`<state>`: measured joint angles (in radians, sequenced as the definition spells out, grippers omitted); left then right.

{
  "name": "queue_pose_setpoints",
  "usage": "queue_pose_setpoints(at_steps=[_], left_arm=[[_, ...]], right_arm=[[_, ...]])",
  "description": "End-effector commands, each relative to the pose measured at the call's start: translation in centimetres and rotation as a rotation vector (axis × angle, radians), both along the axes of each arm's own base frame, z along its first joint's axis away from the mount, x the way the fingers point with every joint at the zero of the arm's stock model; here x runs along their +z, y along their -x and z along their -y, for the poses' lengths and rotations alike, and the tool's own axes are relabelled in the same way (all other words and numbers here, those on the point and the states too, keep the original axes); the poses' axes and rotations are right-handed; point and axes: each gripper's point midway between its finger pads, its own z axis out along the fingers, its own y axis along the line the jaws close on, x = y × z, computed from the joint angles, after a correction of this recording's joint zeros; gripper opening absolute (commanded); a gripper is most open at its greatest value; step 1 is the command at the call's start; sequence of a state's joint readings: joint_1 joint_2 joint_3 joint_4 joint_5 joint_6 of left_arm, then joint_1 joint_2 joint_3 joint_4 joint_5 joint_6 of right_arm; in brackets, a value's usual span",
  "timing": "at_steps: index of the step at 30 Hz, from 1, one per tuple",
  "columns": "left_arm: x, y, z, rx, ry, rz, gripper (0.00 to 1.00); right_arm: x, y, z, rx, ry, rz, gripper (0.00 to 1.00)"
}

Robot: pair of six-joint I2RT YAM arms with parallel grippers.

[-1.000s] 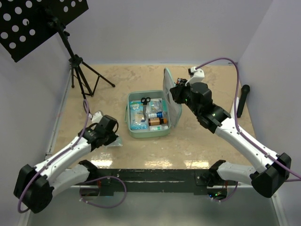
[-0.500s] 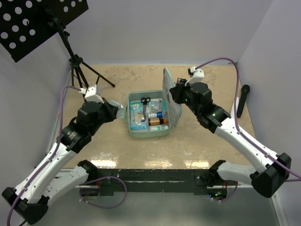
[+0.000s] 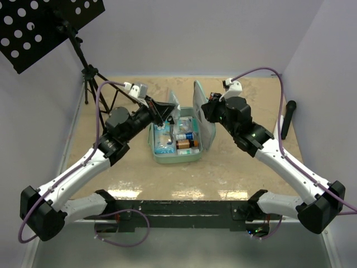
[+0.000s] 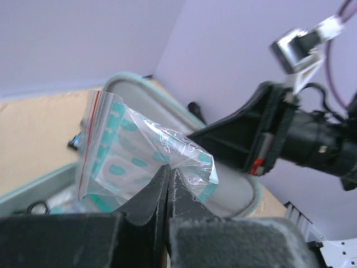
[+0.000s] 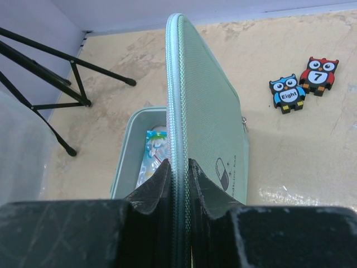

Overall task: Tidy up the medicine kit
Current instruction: Place the medical item at the medicine box.

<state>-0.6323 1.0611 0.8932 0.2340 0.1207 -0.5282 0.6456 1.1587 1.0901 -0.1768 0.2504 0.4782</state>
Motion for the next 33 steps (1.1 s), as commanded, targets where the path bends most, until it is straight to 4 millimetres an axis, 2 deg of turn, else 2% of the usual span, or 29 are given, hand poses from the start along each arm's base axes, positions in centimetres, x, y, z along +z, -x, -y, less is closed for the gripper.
queue_pose_setpoints(at_steps=[1, 4, 6, 13, 16, 23, 29, 33], left_arm=[[9.4, 2.1, 2.1, -0.157, 0.185, 0.383, 0.0], [9.1, 3.1, 3.8, -0.274, 0.205, 0.463, 0.0], [7.7, 3.8, 5.1, -0.36, 0.186, 0.531, 0.0], [5.5, 4.5, 6.1, -0.437, 0.243, 0.611, 0.0], [5.4, 5.2, 5.6, -0.436, 0.304, 0.672, 0.0], [4.8, 3.7, 5.8, -0.42, 0.416, 0.611, 0.0], [5.5, 1.9, 4.9, -0.334, 0.532, 0.562, 0.0], [6.9, 2.3, 4.3, -0.353, 0.621, 0.573, 0.0]], right_arm=[[-0.5, 0.3, 0.2, 0.0, 0.022, -0.041, 0.0], [-0.5, 0.4, 0.0, 0.008, 0.015, -0.048, 0.0], [-0.8, 0.6, -0.2, 0.022, 0.013, -0.056, 0.0], [-0.9, 0.9, -0.4, 0.035, -0.002, -0.063, 0.0], [-0.9, 1.0, -0.4, 0.04, -0.001, -0.064, 0.0], [-0.8, 1.2, -0.2, 0.039, -0.003, -0.062, 0.0], [-0.9, 1.4, -0.2, 0.045, -0.005, -0.067, 0.0], [-0.9, 1.5, -0.2, 0.046, -0.006, -0.066, 0.0]])
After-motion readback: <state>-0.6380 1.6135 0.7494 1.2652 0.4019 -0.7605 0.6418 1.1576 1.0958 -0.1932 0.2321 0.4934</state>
